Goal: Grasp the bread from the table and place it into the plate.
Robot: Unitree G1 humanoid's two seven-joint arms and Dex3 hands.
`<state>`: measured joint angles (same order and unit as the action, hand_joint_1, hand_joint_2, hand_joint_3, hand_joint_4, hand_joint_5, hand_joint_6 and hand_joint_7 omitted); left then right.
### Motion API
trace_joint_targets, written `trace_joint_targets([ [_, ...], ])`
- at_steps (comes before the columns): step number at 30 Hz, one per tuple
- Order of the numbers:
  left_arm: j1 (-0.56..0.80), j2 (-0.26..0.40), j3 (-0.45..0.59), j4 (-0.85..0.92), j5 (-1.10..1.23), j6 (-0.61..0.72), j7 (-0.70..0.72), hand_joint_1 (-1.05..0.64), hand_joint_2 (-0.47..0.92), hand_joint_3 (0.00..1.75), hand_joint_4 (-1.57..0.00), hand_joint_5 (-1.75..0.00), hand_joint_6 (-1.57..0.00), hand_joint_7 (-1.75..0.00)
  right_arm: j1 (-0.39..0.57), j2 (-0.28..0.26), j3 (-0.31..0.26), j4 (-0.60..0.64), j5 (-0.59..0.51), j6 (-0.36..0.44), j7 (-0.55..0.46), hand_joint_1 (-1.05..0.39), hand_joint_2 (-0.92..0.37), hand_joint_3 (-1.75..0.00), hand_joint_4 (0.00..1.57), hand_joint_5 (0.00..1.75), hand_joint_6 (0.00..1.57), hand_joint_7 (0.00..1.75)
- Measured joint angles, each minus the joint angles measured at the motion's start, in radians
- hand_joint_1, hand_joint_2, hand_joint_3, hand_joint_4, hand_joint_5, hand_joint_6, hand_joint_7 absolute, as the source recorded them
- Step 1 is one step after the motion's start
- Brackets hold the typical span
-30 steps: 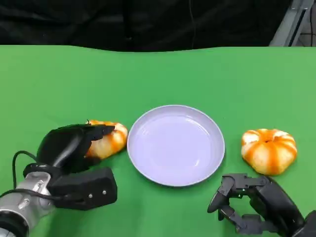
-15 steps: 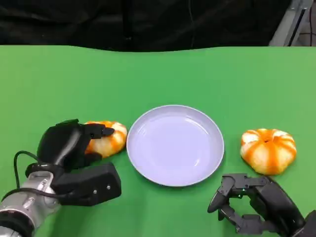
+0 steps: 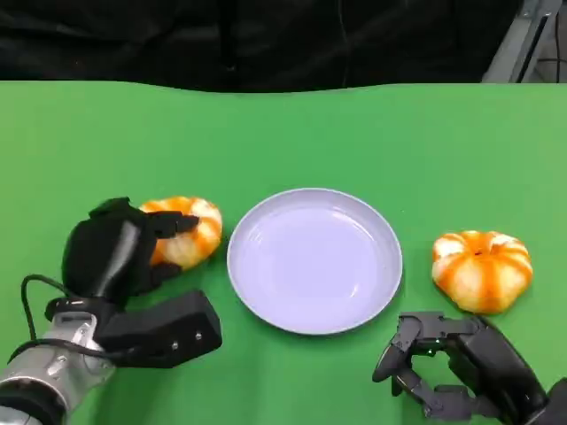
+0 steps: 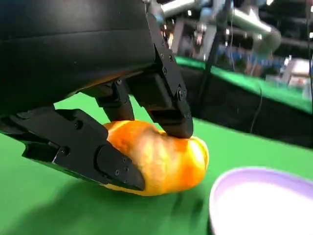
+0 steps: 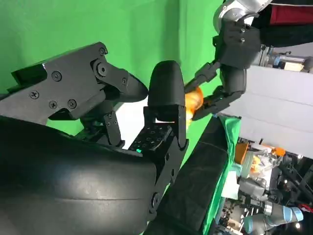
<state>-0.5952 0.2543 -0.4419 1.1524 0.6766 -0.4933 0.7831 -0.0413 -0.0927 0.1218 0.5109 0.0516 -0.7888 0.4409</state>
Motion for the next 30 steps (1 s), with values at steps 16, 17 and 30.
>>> trace_joint_targets([
  [16, 0.038, 0.011, 0.009, -0.084, 0.000, -0.005, 0.049, -0.09, 0.86, 0.00, -0.79, -1.00, -1.27, -0.01, -0.002, 0.000, 0.000, 0.018, 0.000, -0.004, 0.000, -0.10, -0.70, -0.83, 0.76, 1.56, 0.83, 1.12],
  [17, 0.042, 0.018, 0.011, -0.105, 0.001, -0.007, 0.056, -0.09, 0.87, 0.01, -0.79, -1.00, -1.27, -0.01, -0.003, 0.000, 0.000, 0.018, 0.000, -0.004, 0.000, -0.09, -0.70, -0.83, 0.76, 1.56, 0.83, 1.11],
  [30, 0.158, 0.031, 0.029, -0.454, 0.018, -0.030, 0.025, -0.08, 0.87, 0.00, -0.83, -0.91, -1.27, 0.00, -0.007, 0.000, 0.000, 0.027, 0.002, -0.004, 0.000, -0.09, -0.71, -0.82, 0.75, 1.56, 0.83, 1.12],
])
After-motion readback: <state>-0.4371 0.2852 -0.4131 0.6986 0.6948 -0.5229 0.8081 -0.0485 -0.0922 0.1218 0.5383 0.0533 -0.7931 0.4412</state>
